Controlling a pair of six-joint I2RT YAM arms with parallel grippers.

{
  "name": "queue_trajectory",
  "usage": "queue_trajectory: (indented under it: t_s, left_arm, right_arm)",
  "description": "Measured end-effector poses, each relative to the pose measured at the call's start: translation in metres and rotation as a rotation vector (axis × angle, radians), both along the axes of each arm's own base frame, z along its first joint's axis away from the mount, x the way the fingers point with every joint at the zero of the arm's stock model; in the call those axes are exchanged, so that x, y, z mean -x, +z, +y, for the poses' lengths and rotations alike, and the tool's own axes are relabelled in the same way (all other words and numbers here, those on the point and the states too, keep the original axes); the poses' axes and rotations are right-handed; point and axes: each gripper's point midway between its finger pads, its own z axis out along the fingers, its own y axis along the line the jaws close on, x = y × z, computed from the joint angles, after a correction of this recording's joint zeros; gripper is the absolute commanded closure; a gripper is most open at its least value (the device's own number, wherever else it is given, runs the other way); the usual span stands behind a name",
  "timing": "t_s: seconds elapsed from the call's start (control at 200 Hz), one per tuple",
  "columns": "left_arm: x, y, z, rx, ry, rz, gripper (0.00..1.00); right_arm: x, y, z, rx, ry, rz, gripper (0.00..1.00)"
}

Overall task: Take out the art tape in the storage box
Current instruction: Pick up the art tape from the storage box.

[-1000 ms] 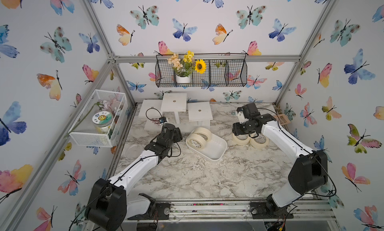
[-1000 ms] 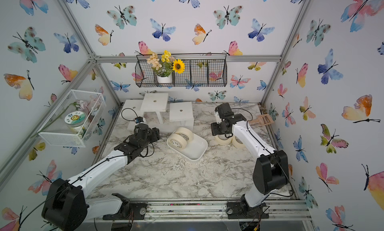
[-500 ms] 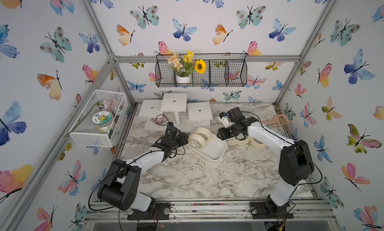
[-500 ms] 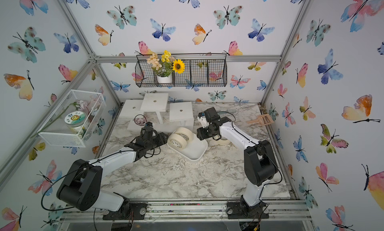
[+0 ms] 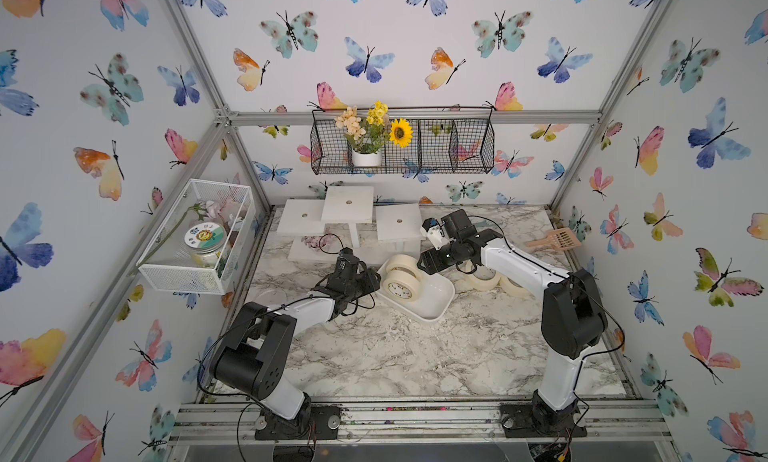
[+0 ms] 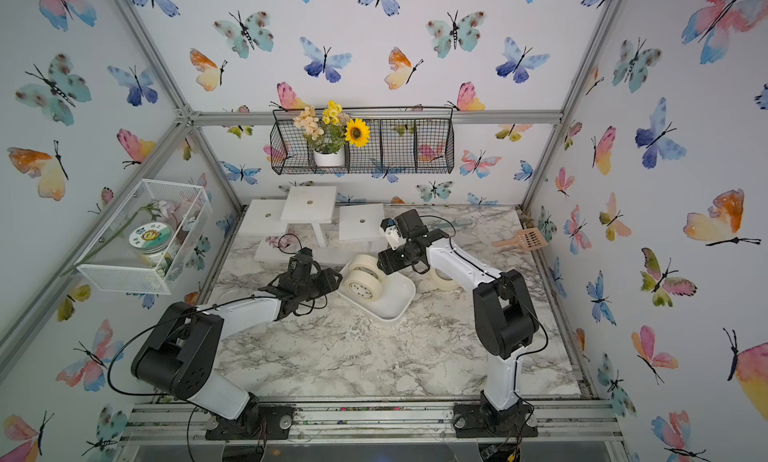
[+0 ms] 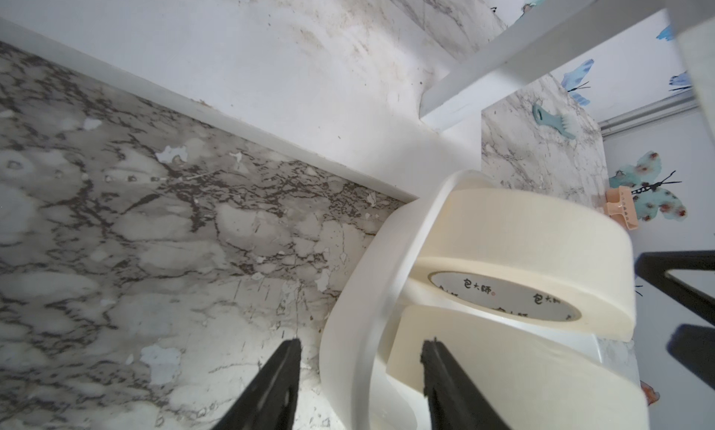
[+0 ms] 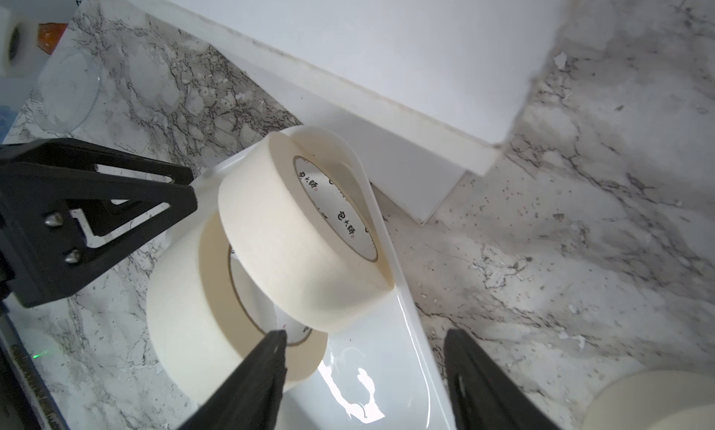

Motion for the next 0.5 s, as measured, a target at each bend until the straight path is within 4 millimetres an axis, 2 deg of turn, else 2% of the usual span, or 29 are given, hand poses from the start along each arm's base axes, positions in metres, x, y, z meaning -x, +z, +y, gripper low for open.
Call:
queue_trajectory:
  t_s: [0.135, 0.325, 0.436, 0.501]
  left_arm:
    - [0.000, 0.000, -0.001, 0.001, -0.002, 0.001, 0.56]
    - [0.001, -0.001, 0.000, -0.003, -0.004, 0.002, 0.64]
    - [0.001, -0.002, 0.001, -0.006, -0.003, 0.005, 0.77]
    - [0.002, -0.003, 0.002, -0.013, -0.001, 0.009, 0.78]
  right_arm:
    - [0.001, -0.012, 0.010, 0.007, 0.023, 0.021, 0.29]
    - [0.003, -0.012, 0.031, 0.001, 0.069, 0.012, 0.28]
    - [0.007, -0.012, 0.040, -0.003, 0.094, 0.016, 0.24]
    - [0.009, -0.012, 0.044, -0.003, 0.109, 0.023, 0.24]
